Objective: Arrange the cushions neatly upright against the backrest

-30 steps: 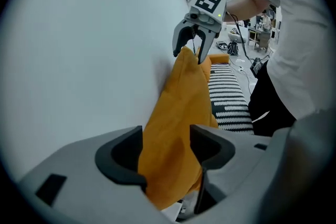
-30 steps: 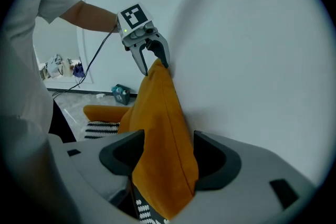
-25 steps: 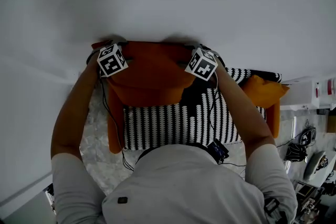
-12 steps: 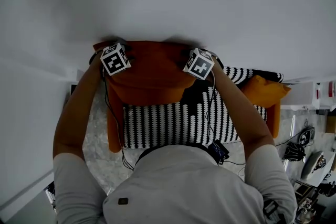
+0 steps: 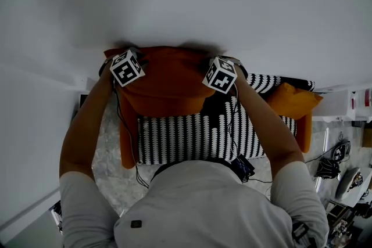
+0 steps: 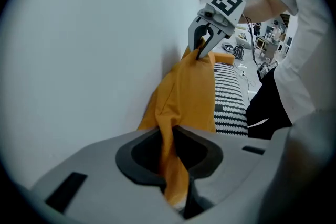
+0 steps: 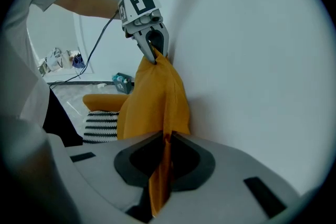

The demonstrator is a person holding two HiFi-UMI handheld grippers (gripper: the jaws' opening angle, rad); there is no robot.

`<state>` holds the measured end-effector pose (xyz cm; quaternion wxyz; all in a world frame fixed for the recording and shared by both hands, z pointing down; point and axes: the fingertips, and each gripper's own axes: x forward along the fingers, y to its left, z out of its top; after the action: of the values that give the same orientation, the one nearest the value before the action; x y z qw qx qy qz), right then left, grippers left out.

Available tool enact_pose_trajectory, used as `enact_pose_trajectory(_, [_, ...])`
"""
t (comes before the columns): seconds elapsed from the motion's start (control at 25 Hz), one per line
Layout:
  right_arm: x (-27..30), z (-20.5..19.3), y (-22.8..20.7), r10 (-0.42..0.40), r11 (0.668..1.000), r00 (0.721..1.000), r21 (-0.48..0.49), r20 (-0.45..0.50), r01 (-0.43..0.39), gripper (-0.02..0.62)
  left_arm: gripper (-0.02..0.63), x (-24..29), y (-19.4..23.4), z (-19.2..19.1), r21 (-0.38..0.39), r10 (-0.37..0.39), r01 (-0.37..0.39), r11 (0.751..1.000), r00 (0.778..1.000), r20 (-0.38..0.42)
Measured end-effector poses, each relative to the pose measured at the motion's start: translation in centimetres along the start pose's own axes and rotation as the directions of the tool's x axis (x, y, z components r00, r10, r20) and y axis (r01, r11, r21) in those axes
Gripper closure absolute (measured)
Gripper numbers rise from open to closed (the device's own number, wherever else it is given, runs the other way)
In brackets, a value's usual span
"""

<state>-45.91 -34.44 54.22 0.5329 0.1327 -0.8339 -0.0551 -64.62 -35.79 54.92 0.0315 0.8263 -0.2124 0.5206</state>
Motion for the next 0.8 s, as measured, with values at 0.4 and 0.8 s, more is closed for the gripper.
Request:
enact_pose_trajectory(0.4, [-4.2,1.1,1.9,-0.037,0.999,0.999,-0.035,0.031,0.038,0.552,0.554,-4.0,-1.9,1.1,0.006,0.049,-0.049,0.999,0.998,0.028])
enact_pose_trajectory(0.8, [-9.4,0.6,3.7,-0.106,0.993,0.993,-0.047,0.051,0.108,0.555,0.555,-7.3,-5.3,3.5,0.021,0.076,-0.077,0.997,0.996,0.057])
